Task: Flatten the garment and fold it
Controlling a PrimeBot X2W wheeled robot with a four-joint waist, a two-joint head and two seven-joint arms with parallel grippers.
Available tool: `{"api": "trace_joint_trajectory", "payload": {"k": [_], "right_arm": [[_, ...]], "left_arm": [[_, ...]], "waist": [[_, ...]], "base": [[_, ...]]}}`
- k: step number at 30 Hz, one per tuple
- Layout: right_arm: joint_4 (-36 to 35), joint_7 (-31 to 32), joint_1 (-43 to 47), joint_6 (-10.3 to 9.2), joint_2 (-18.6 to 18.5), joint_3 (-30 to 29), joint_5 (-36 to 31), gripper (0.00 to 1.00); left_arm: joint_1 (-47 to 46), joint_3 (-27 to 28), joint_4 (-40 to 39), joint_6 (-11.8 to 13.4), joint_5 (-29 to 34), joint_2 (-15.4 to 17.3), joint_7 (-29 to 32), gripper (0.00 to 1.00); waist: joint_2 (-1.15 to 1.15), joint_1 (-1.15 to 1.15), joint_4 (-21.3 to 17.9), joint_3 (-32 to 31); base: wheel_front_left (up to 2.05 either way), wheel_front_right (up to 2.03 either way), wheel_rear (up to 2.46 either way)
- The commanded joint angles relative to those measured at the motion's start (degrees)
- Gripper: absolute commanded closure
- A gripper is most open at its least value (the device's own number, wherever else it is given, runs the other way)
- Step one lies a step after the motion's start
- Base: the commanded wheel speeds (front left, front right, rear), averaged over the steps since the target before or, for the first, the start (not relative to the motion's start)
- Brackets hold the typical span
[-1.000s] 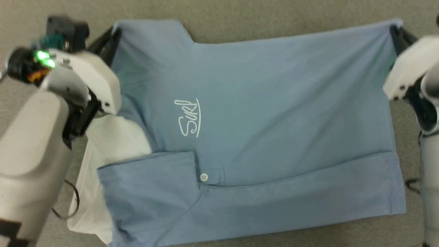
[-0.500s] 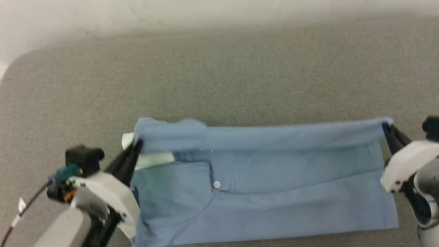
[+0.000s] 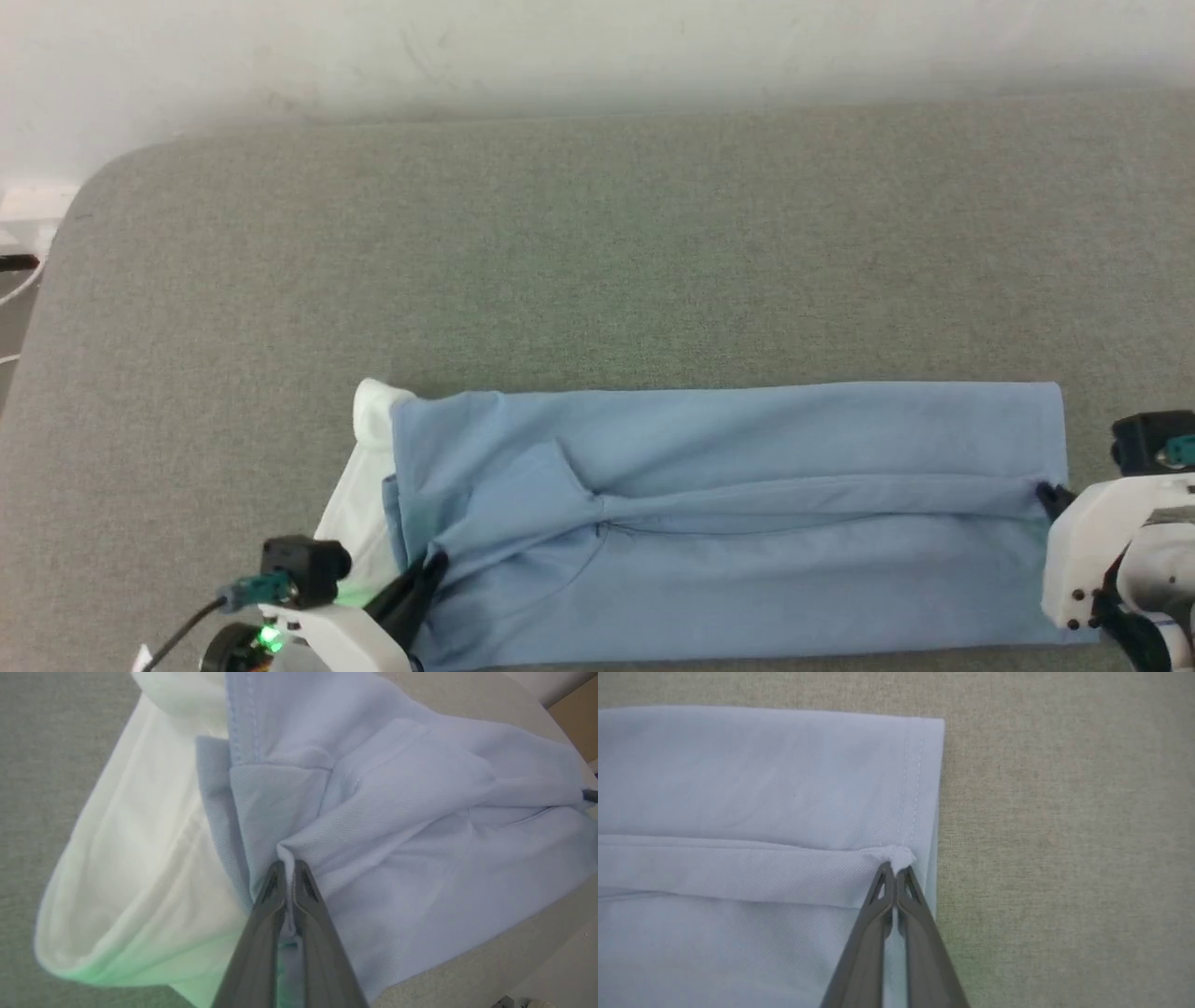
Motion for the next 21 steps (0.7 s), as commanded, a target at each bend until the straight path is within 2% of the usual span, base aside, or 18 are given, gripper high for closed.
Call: {"api": "trace_joint_trajectory", "payload": {"k": [1, 4, 5, 6, 7, 8, 14, 21], "right_arm": [[0.45, 0.16, 0.17, -0.06, 0.07, 0.23, -0.42, 1.0], [3.03, 1.2, -0.22, -0.06, 0.34, 1.17, -0.25, 1.0], [3.73, 1.62, -0.34, -0.06, 0.57, 1.11, 0.06, 0.96], [4.12, 1.74, -0.43, -0.06, 0.71, 1.21, 0.38, 0.62], [4.33, 1.75, -0.44, -0.06, 0.78, 1.26, 0.68, 0.0], [4.45, 1.78, -0.39, -0.06, 0.8, 1.16, 1.09, 0.0], [2.03, -0.69, 1.34, -0.06, 2.13, -2.04, 4.2, 0.0], [-5.13, -6.9, 6.2, -0.06, 4.25, -4.41, 5.18, 0.0]], "left_arm": [[-0.01, -0.34, 0.6, -0.38, 0.21, -0.28, 0.04, 1.0], [-0.64, -1.38, 3.14, -1.18, 0.23, -1.2, 0.34, 1.0], [-0.89, -1.49, 3.88, -1.24, 0.16, -1.52, 0.34, 1.0], [-1.12, -1.61, 4.48, -1.35, 0.14, -1.84, 0.24, 0.74], [-1.3, -1.57, 4.84, -1.42, -0.02, -2.24, -0.05, 0.04], [-1.44, -1.48, 4.89, -1.53, -0.13, -2.55, -0.5, 0.0], [-2.15, -0.2, 3.88, -0.8, 1.33, -3.66, -5.84, 0.0], [-4.67, 2.31, 3.93, 4.25, 7.93, -5.26, -15.64, 0.0]], "waist": [[-0.01, 0.0, 0.03, 0.4], [-0.01, 0.0, 0.2, 0.65], [-0.01, 0.0, 0.29, 0.6], [-0.01, 0.0, 0.39, 0.39], [-0.01, 0.0, 0.52, 0.12], [-0.01, 0.0, 0.63, -0.15], [-0.01, 0.0, 1.74, -2.45], [-0.01, 0.0, 2.88, -4.53]], "base": [[0.0, 0.0, 0.0], [0.0, 0.0, 0.0], [0.0, 0.0, 0.0], [0.0, 0.0, 0.0], [0.0, 0.0, 0.0], [0.0, 0.0, 0.0], [0.0, 0.0, 0.0], [0.0, 0.0, 0.0]]}}
